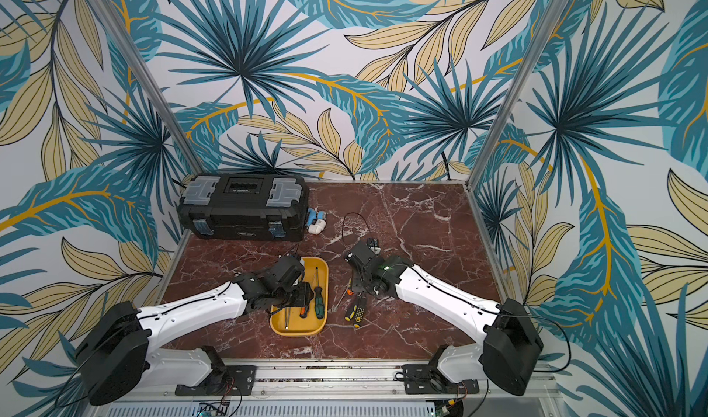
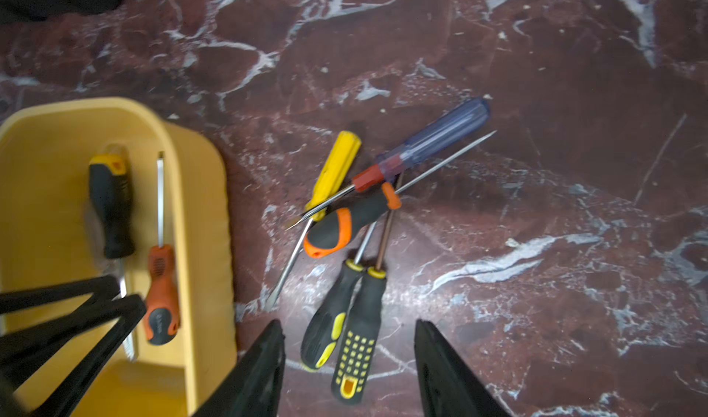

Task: Put the screwdriver on the desktop into the storage box
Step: Place the screwdriver in the storage box, then pick up the screwdriver from the center of the board.

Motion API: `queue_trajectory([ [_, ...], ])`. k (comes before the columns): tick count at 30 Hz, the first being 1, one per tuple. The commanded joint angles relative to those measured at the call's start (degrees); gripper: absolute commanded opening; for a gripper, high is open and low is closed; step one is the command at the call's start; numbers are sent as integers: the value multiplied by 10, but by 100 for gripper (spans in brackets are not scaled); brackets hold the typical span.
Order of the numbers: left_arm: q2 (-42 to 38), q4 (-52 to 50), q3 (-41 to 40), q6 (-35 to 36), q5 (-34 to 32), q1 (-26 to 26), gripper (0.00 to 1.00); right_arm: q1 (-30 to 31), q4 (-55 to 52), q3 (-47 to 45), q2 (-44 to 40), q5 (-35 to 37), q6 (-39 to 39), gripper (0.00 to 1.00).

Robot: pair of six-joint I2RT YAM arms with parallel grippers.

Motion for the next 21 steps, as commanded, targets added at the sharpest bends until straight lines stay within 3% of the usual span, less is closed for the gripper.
queue_trajectory([
  [1,-23,4,3,4,-10,-1,50,-33,-14,9,25,-8,7,59],
  [8,-83,-24,28,15,-14,-1,50,-86,24,14,98,-54,8,51],
  [14,-132,-34,32,15,-17,-2,50,-101,85,5,137,-59,13,37],
  [21,-141,-31,36,14,-2,-2,49,-100,108,11,154,-67,24,36],
])
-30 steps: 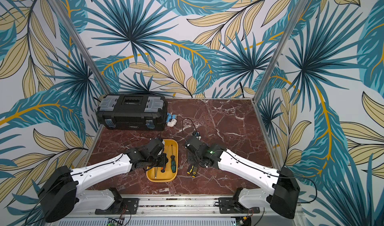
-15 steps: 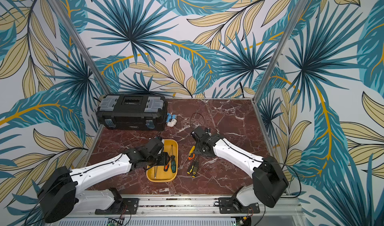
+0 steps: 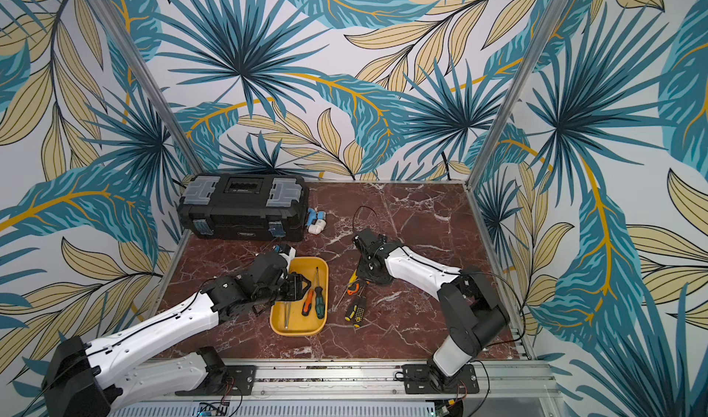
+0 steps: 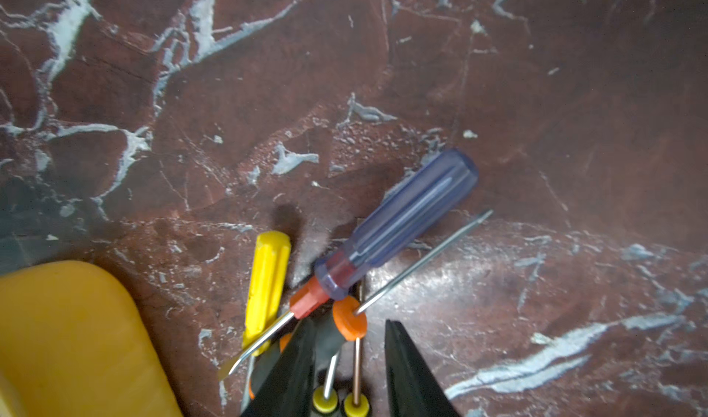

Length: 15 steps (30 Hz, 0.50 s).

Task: Put the screwdriver on the desktop into the storage box
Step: Pick up the screwdriver from the center of the board.

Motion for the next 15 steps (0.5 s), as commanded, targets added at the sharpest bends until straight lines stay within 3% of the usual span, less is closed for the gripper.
queue_trajectory([
  [1,-9,0,22,4,5,-2,49,0,14,5,23,-2,9,36],
  [15,-8,7,24,9,15,-1,50,-24,20,16,87,9,18,33],
])
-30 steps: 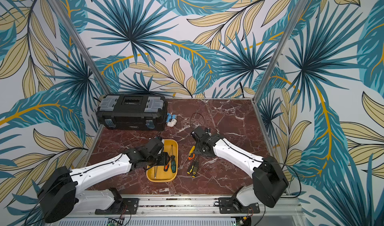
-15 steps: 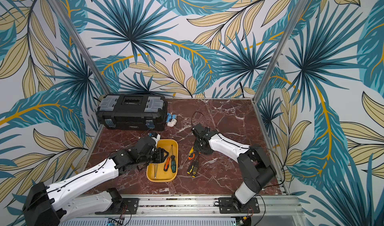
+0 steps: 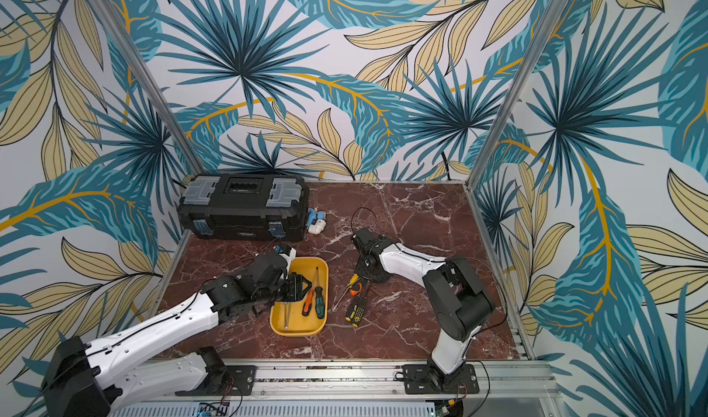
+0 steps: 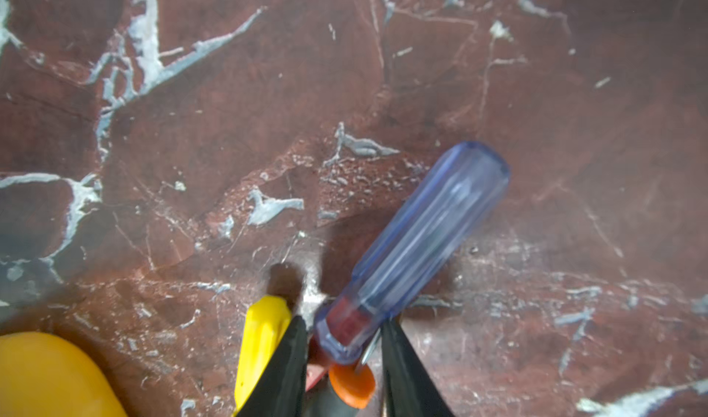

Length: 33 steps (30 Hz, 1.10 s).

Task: Put the screwdriver on the desktop into the storage box
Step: Pick up the screwdriver from the center of the board.

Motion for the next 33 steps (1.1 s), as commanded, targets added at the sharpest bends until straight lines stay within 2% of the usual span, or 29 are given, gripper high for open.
queue_trajectory([
  [1,-6,8,24,8,6,-1,50,-8,-3,0,23,9,-3,33],
  [13,-6,11,24,12,14,-1,51,-26,13,12,61,-7,-67,32],
  [20,-4,15,27,12,20,1,51,-25,-29,14,17,18,-82,50],
  [23,-5,16,29,11,22,5,51,-25,-57,32,-5,49,-101,53],
  [25,-6,17,29,8,24,7,51,-28,-73,49,-1,60,-112,53],
  [33,-9,26,17,-6,31,20,51,-57,-82,102,70,46,-131,41],
])
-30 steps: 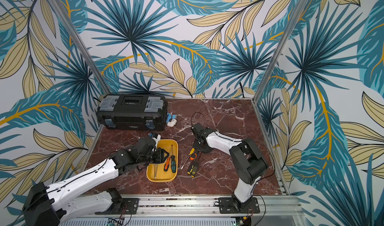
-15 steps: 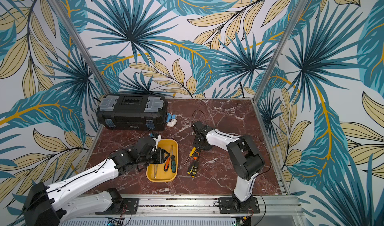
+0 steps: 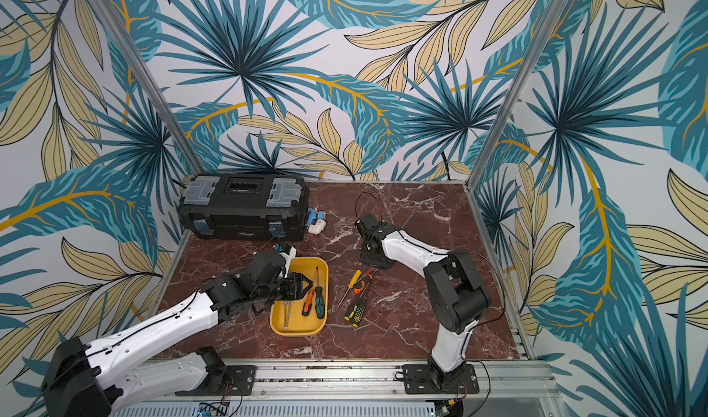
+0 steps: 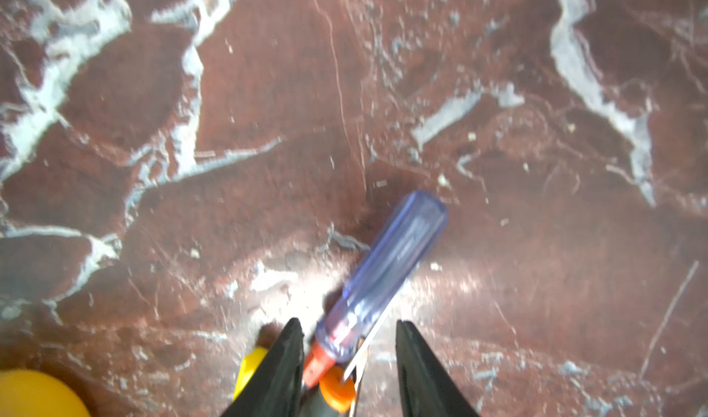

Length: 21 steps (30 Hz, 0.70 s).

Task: Put the screwdriver on the desktop into the storage box
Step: Pick up the screwdriver from the center of the board.

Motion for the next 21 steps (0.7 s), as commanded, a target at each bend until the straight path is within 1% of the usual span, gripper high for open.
queue_trajectory([
  [1,-9,15,15,-3,7,5,51,-14,-26,6,32,6,-11,41],
  [9,-6,23,7,0,15,14,52,-17,-27,10,45,5,-15,41],
  [12,-4,26,7,2,16,16,52,-17,-23,25,67,3,-31,39],
  [17,-2,24,9,7,20,17,52,-17,-23,50,97,12,-51,39],
  [21,-3,23,9,9,21,19,52,-17,-26,72,119,21,-73,42],
])
